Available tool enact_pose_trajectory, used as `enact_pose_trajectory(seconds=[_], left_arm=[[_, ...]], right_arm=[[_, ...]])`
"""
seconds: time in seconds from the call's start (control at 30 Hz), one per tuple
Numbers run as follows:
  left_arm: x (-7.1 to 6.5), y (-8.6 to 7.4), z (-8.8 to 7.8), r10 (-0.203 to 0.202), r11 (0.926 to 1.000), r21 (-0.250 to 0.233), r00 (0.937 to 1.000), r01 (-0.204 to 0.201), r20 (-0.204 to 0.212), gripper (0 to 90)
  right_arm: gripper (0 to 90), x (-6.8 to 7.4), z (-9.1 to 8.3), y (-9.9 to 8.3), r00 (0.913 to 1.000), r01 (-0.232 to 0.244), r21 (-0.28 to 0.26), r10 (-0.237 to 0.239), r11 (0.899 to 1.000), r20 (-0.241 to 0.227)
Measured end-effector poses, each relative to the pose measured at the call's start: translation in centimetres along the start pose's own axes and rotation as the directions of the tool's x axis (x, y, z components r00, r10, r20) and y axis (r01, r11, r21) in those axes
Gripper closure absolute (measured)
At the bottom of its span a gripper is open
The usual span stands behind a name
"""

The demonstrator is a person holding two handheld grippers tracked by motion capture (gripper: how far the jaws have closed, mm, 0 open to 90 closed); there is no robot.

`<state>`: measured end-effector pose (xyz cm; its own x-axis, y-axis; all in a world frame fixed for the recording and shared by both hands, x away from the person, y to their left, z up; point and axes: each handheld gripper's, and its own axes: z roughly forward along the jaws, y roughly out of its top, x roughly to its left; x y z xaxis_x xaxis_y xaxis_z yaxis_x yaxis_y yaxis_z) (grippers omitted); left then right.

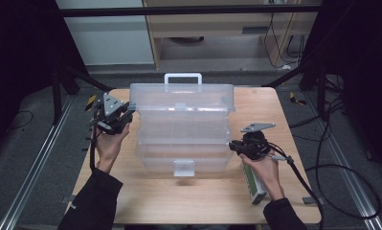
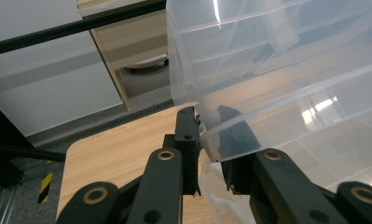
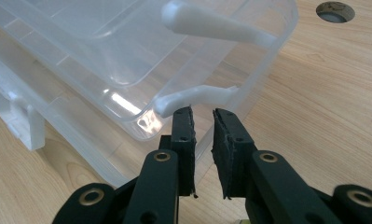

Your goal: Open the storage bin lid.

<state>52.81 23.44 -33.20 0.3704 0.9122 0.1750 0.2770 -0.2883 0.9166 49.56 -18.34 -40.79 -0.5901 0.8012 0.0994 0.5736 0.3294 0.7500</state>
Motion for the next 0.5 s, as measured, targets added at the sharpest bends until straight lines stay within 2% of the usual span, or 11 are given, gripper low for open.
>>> enact_pose_trajectory(seconds=[0.23, 0.5], left_arm=[[0.4, 0.7, 0.5, -0.016, 0.9999, -0.001, 0.9998, 0.016, 0.008, 77.1], [0.6, 1.4, 0.9, -0.023, 0.9997, -0.006, 0.9997, 0.023, 0.005, 76.5]], right_arm=[[77.9, 0.2, 0.1, 0.0, 0.9998, -0.010, -0.002, 0.010, 1.000, 0.014], [76.2, 0.5, 0.3, 0.1, 0.9987, -0.005, 0.008, 0.004, 1.000, 0.052]])
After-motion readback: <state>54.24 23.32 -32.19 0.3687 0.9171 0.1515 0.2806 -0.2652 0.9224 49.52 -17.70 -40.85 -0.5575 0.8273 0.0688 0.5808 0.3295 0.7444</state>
